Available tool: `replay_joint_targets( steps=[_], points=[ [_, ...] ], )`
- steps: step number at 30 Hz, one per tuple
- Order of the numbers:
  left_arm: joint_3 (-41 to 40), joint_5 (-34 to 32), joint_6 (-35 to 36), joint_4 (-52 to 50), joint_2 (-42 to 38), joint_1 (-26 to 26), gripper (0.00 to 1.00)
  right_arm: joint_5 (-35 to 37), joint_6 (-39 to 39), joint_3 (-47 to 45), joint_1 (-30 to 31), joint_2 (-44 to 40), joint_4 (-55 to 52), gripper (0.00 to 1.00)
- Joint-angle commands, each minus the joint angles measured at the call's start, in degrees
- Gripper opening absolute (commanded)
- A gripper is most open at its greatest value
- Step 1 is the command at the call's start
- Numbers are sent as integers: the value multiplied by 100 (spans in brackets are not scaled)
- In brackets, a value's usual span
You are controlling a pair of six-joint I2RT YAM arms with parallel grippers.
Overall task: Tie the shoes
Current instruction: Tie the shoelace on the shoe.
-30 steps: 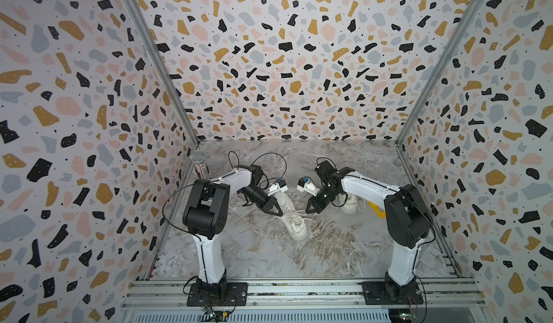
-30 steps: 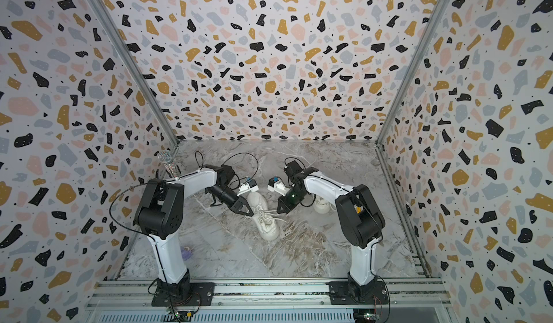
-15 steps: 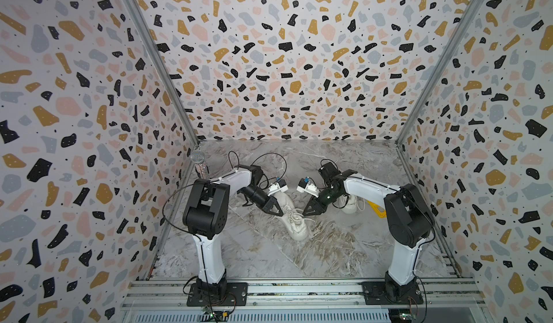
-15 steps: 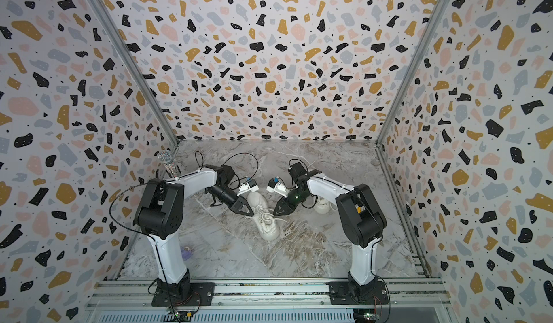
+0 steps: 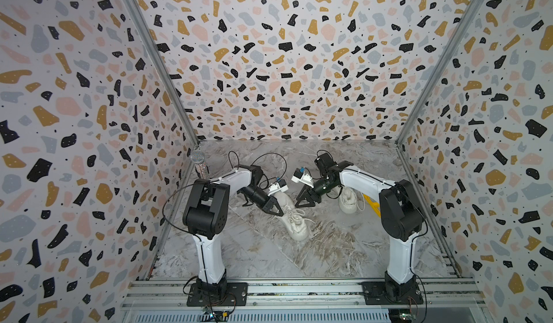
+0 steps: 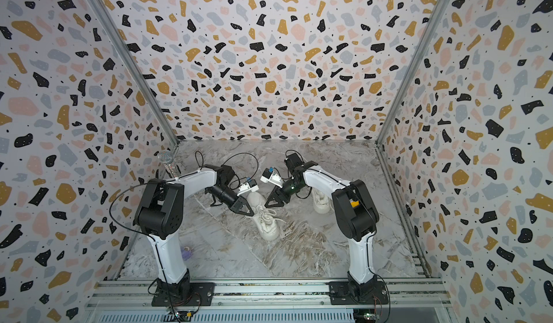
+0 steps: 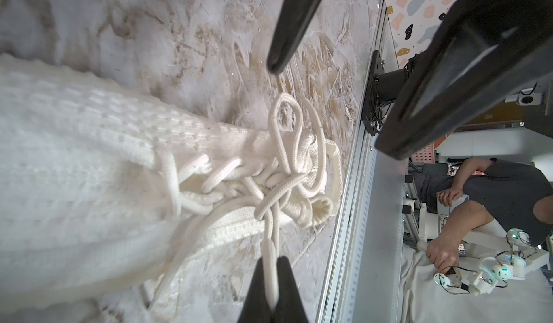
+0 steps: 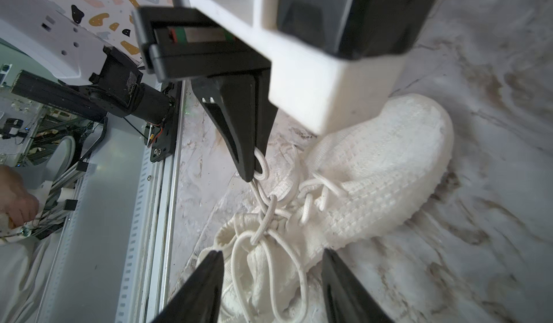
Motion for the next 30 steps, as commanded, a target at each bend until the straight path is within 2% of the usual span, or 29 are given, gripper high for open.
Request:
replay_joint_targets(
  steps=[1, 5, 12, 19, 26, 30],
  points=[
    [201, 73, 62, -236, 35, 46, 0, -358, -558, 407, 44, 165, -867, 54],
    [188, 67, 69, -236, 17, 48, 0, -427, -877, 655, 44, 414, -1293, 51],
    [158, 56, 88, -236, 32, 45, 0, -380, -842, 838, 51, 635, -1334, 44],
    [140, 64, 106, -237, 36, 45, 0, -299, -834, 925, 53, 782, -1344, 44],
    [131, 65, 106, -236, 36, 45, 0, -285, -817, 962, 75, 866, -1368, 38],
    [118, 56, 115, -238, 37, 50, 0, -299, -803, 977, 77, 896, -1365, 27]
  ],
)
